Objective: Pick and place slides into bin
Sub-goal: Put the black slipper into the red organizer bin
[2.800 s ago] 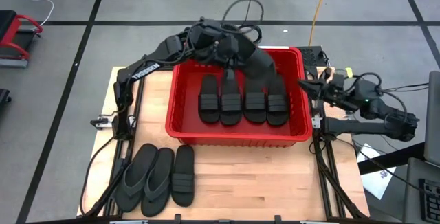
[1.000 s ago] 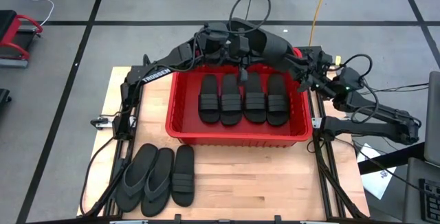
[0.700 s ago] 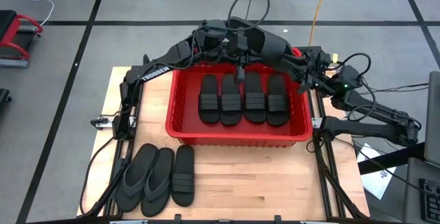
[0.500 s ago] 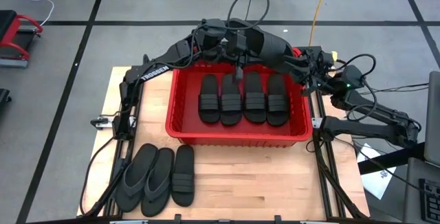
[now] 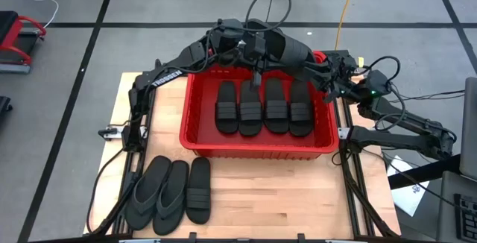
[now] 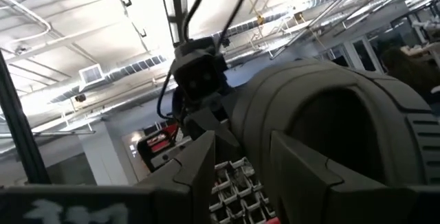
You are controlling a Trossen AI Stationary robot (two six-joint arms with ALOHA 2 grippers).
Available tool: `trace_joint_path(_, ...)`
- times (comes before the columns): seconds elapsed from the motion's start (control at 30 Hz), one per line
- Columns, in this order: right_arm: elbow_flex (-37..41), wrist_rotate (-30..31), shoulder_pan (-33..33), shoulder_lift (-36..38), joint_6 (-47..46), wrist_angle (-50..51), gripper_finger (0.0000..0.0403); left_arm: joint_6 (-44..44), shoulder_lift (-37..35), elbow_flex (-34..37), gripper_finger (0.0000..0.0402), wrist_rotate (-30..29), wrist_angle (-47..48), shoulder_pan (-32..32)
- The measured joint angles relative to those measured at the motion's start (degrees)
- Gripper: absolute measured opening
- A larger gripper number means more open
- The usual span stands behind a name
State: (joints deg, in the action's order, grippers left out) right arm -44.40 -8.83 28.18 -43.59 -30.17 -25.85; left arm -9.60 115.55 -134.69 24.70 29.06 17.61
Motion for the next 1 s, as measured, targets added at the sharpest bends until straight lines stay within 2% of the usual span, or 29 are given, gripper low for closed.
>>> trace_joint_path(0.37, -0.01, 2.97, -0.02, -0.1, 0.94, 2.31, 0.0132, -1.97, -0.2, 0.02, 0.0, -3.26, 1.5, 0.14)
trace_joint_path(1.0, -0.01, 7.31, 0.04, -0.44, 5.44, 2.59, 0.0132, -2.49, -0.32, 0.02, 0.0, -0.14, 0.66, 3.12)
